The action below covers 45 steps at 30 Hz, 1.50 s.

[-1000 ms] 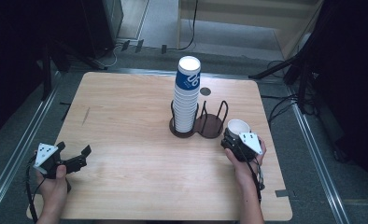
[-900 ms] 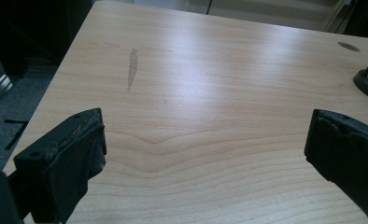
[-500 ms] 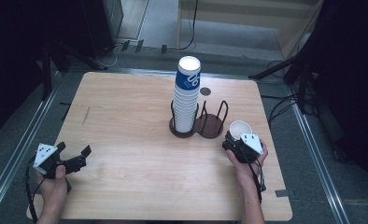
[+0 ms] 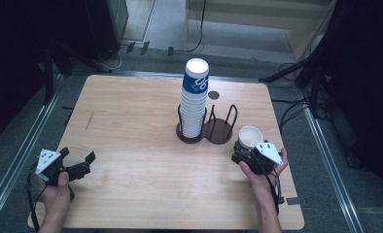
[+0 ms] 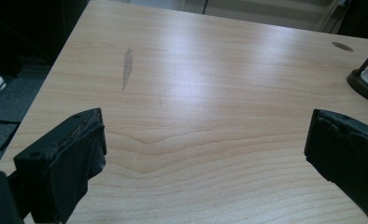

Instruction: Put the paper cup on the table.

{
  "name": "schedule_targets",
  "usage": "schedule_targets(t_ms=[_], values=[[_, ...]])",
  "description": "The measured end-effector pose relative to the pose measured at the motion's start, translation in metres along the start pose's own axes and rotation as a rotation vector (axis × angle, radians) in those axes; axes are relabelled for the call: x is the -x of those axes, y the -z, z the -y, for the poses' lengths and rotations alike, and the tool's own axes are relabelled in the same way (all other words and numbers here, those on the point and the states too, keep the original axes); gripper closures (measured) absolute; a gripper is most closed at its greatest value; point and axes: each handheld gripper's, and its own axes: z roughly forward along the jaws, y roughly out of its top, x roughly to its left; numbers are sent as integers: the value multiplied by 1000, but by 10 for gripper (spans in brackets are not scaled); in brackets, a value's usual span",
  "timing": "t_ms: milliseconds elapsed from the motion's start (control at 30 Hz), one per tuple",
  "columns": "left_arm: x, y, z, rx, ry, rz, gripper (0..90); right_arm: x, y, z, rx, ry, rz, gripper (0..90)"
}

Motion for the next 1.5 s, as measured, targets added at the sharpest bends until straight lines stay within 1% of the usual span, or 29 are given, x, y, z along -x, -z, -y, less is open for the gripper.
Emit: schedule_targets(t_ms=[33, 67, 133, 167, 200, 233, 267, 333, 367, 400, 433, 533, 600, 800, 1000, 1067, 1100, 1133, 1167, 1200, 1267, 1300, 1333, 1367, 1400, 1433, 1467, 1500], values=[[0, 0, 0, -4, -3, 1, 0, 1, 8, -4, 13, 7, -4, 0], [0, 0, 0, -4, -3, 1, 0, 1, 8, -4, 13, 7, -4, 0], [1, 0, 0, -6, -3, 3, 0, 3, 16, -7, 29, 4, -12, 0], [0, 0, 0, -7, -3, 4, 0, 5, 23, -10, 43, -1, -24, 0], [0, 0, 0, -7, -3, 4, 0, 5, 23, -10, 43, -1, -24, 0], [0, 0, 0, -8, -5, 6, 0, 7, 29, -13, 50, -2, -24, 0], [0, 0, 0, -7, -6, 8, 0, 7, 29, -13, 50, -2, -24, 0], [-1, 0, 0, -10, -2, 8, 0, 9, 35, -15, 57, -8, -29, 0], [-1, 1, 0, -11, 1, 13, 0, 12, 39, -15, 62, 0, -25, 0], [-1, 1, 0, -11, 1, 13, 0, 12, 39, -15, 62, 0, -25, 0], [-2, 1, 0, -13, 1, 14, 0, 13, 43, -15, 64, -6, -24, 0], [-1, 1, 0, -15, -1, 16, 0, 15, 47, -13, 63, -11, -21, 0], [-1, 0, 1, -14, -3, 19, 0, 17, 50, -11, 58, -9, -18, 0], [-1, 0, 1, -17, 1, 32, 0, 24, 56, -4, 54, -33, -23, 0], [-1, 0, 1, -18, 3, 37, 0, 31, 60, 6, 51, -37, -3, 0], [0, 0, 1, -23, -1, 42, 0, 35, 60, 10, 48, -51, 5, 0], [0, 0, 1, -27, -5, 50, 0, 40, 60, 15, 49, -59, 11, 0], [0, 0, 1, -27, -5, 50, 0, 40, 60, 15, 49, -59, 11, 0], [0, 0, 1, -30, -3, 54, 0, 45, 60, 21, 48, -68, 19, 4], [0, 0, 1, -30, -3, 54, 0, 45, 60, 21, 48, -68, 19, 4], [0, 0, 1, -30, -3, 59, 0, 51, 61, 26, 45, -88, 31, 54], [1, 0, 1, -31, -6, 58, 0, 56, 63, 30, 29, -111, 32, 70], [1, 0, 1, -31, -6, 58, 0, 56, 63, 30, 29, -111, 32, 70], [1, 1, 1, -29, -7, 59, 0, 65, 65, 35, 33, -140, 52, 103], [1, 1, 1, -28, -7, 59, 0, 65, 65, 35, 33, -140, 52, 103], [0, 2, 1, -23, -6, 61, 0, 72, 66, 39, 30, -156, 71, 123], [0, 2, 1, -23, -6, 61, 0, 72, 66, 39, 30, -156, 71, 123], [0, 2, 1, -14, 3, 65, 0, 77, 66, 45, 12, -148, 95, 124]])
